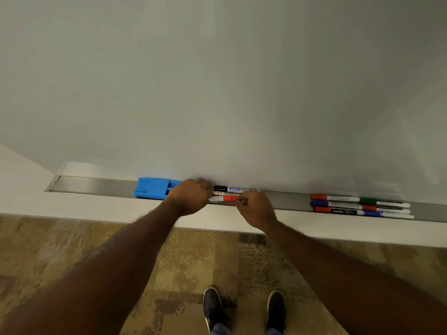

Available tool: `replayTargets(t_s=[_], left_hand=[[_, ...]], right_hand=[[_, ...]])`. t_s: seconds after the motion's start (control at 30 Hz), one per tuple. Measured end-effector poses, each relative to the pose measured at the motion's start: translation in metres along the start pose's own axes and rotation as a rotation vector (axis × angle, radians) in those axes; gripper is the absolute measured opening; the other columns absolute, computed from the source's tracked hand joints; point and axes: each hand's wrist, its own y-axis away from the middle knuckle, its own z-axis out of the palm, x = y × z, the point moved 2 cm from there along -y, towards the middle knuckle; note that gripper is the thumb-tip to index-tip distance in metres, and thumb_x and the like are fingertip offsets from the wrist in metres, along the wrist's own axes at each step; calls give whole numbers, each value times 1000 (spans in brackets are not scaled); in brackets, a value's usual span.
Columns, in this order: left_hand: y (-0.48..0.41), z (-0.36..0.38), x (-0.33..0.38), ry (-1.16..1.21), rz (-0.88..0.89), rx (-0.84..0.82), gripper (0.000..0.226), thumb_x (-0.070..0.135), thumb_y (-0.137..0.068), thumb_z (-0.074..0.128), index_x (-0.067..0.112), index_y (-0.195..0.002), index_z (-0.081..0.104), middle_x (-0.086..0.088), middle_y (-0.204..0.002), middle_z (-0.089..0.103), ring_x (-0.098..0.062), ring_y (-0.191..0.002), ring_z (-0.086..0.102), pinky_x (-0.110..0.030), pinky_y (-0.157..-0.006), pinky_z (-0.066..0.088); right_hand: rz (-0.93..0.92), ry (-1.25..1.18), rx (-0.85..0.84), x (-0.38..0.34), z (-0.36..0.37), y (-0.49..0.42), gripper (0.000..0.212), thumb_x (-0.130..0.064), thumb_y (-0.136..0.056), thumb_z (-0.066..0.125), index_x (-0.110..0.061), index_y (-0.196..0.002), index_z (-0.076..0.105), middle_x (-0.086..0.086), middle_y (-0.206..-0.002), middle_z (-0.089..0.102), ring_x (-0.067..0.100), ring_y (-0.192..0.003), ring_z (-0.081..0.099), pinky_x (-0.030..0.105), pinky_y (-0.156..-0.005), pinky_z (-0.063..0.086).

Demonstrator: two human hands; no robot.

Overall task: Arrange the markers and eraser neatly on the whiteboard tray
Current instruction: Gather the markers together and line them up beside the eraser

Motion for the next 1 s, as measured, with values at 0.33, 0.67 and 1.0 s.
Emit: replayTargets(t_s=[0.33,0.67,1.0], left_hand=[[20,-7,-7,71,-26,5,39,32,-100,39,15,-132,51,-5,-124,56,-22,-101,57,-35,-78,48],[25,-11,-2,73,-2,20,38,33,-100,40,13,-130,52,-6,-121,56,-23,-101,57,-36,-82,48],[17,-23,5,80,68,77,36,32,-101,39,13,-126,56,-7,-118,57,-23,-99,57,-35,-86,43]], right_hand=[[-120,333,-20,1,-15,-12,20,-27,-90,55,-18,-97,71,7,-93,73,29,-85,64,35,-71,53],[-250,666,-193,-10,-8,-37,22,-29,-84,62,-14,-98,71,13,-96,70,32,-86,66,32,-67,44],[-229,574,-123,35,-55,-5,23,-32,-91,53,-23,-106,69,4,-96,71,25,-85,64,36,-74,53]])
